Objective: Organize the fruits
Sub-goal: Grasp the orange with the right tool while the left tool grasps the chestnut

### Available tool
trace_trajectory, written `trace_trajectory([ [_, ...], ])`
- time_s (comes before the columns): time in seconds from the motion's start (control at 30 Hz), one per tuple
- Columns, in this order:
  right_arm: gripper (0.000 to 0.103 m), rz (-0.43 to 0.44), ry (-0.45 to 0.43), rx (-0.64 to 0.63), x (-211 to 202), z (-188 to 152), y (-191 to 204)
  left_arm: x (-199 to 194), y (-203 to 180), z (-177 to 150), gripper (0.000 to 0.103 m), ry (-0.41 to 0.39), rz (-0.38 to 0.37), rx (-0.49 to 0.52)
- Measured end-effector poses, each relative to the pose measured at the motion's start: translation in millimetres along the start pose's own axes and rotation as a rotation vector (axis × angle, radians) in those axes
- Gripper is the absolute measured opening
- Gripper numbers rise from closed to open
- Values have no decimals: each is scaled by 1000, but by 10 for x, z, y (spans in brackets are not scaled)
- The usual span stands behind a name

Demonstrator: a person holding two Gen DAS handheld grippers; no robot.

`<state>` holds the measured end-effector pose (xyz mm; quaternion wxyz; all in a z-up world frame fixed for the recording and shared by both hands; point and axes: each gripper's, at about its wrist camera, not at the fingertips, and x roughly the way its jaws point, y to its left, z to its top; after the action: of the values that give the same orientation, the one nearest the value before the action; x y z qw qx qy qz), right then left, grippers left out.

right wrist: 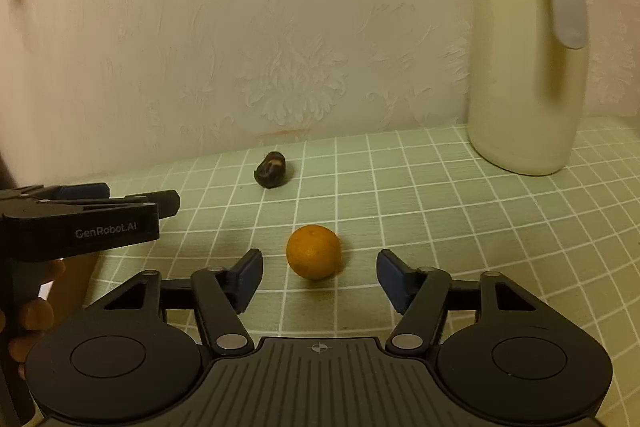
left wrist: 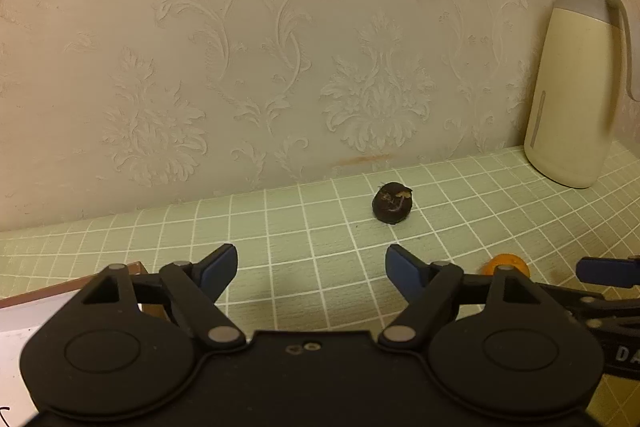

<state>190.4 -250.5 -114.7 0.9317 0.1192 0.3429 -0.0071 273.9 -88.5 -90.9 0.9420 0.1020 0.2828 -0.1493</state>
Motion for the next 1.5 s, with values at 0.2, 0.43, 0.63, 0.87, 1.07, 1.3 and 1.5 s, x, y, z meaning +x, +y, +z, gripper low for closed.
trace_trajectory([
  [0.2,60,-2,18,18,237,65,-23,9,18,20,74,-6,-4,-11],
  [0.43,47,-6,44,28,408,74,-29,46,41,49,76,-2,-1,-18],
  [0.63,40,-8,63,29,518,79,-18,83,78,65,76,3,-4,-16],
  [0.87,38,-12,55,7,549,87,6,162,46,90,76,10,-19,-6],
  [1.07,38,-35,12,13,484,125,-43,294,-71,110,75,13,-38,8],
  [1.3,38,-117,-28,-5,425,118,-118,540,-327,174,74,1,-72,40],
  [1.5,38,-182,-55,19,372,138,-258,739,-501,219,72,-1,-83,42],
])
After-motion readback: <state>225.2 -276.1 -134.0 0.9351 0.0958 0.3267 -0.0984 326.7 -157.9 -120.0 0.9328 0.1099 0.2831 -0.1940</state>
